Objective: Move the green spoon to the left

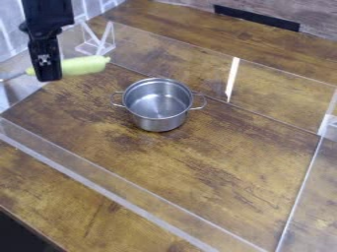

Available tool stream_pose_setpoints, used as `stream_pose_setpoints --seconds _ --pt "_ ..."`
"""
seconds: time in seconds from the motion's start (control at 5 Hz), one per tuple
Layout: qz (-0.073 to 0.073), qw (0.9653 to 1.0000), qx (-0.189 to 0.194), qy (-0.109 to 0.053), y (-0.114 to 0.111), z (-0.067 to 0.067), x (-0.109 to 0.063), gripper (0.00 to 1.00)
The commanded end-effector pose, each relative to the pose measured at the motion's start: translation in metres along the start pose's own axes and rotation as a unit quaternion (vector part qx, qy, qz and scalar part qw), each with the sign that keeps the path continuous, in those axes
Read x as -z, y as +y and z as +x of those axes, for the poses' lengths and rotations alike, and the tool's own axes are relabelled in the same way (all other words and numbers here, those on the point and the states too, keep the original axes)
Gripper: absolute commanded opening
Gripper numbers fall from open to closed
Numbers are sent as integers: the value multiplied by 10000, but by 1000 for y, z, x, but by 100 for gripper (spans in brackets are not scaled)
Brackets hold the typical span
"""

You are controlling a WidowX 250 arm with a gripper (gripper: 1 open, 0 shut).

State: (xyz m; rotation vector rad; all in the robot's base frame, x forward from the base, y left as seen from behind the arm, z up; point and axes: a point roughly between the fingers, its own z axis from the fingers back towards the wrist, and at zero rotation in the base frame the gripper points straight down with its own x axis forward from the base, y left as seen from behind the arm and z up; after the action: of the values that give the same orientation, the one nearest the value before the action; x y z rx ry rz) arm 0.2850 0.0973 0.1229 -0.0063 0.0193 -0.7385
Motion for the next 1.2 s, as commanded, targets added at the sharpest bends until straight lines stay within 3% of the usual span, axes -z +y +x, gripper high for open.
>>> stream_pose_setpoints --seconds 0.0,0.2,0.6,1.0 --pt "307 9981 440 -297 -12 19 -20 0" --pt "321 9965 650 -411 -21 40 -14 0" --pt "342 9950 784 -508 -21 55 -1 0" --pt "343 9956 720 -490 2 52 -11 0"
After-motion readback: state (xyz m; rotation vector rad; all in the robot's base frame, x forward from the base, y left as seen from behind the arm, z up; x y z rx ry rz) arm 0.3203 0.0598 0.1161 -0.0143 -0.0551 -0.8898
